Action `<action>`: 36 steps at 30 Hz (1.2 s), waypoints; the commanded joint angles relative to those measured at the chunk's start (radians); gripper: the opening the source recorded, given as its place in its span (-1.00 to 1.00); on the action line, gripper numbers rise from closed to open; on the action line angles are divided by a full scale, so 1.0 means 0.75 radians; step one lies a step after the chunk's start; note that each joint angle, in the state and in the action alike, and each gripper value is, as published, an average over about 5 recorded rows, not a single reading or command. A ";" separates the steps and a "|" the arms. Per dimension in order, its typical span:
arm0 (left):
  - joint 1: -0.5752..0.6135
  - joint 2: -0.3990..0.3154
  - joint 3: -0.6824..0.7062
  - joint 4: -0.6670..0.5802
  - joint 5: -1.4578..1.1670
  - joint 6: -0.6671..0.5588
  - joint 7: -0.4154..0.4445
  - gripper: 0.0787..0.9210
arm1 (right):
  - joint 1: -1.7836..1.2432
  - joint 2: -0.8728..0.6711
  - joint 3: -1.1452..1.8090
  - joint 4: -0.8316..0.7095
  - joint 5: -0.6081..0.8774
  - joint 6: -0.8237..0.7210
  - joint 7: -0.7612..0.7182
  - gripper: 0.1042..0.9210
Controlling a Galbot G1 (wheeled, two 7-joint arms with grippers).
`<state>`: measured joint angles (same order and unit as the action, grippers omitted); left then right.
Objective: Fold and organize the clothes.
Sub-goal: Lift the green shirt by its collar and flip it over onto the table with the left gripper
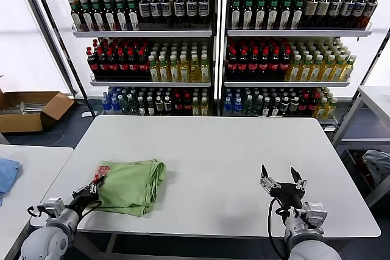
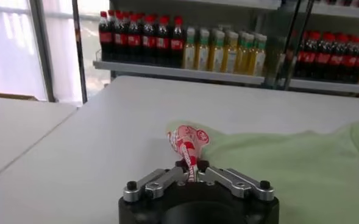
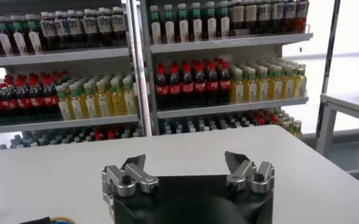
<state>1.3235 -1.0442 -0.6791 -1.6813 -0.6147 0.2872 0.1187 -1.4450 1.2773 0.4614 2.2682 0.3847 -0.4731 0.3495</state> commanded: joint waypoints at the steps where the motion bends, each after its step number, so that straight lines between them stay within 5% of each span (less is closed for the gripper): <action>1: 0.023 0.095 -0.278 -0.053 -0.128 -0.039 -0.022 -0.91 | 0.017 -0.004 -0.025 -0.009 0.004 0.002 -0.001 0.76; 9: -0.003 0.247 -0.411 -0.007 -0.195 0.011 -0.054 -0.91 | 0.042 -0.013 -0.038 -0.040 0.030 0.012 -0.002 0.76; 15: 0.022 0.178 -0.270 -0.193 -0.130 0.029 -0.070 -0.91 | 0.031 0.001 -0.027 -0.051 0.034 0.022 -0.002 0.76; 21: -0.031 0.079 0.104 -0.463 -0.117 0.099 -0.199 -0.91 | -0.032 0.019 0.026 -0.027 0.020 0.029 -0.002 0.76; 27: -0.124 -0.178 0.605 -0.591 -0.033 0.170 -0.343 -0.91 | -0.121 0.069 0.109 0.010 -0.014 0.026 -0.001 0.76; 36: -0.293 -0.586 1.059 -0.239 0.183 0.217 -0.413 -0.91 | -0.201 0.154 0.128 0.023 -0.108 0.032 -0.004 0.76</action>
<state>1.2288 -1.1536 -0.3638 -1.9789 -0.6306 0.4030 -0.0987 -1.5371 1.3441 0.5294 2.2732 0.3496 -0.4500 0.3465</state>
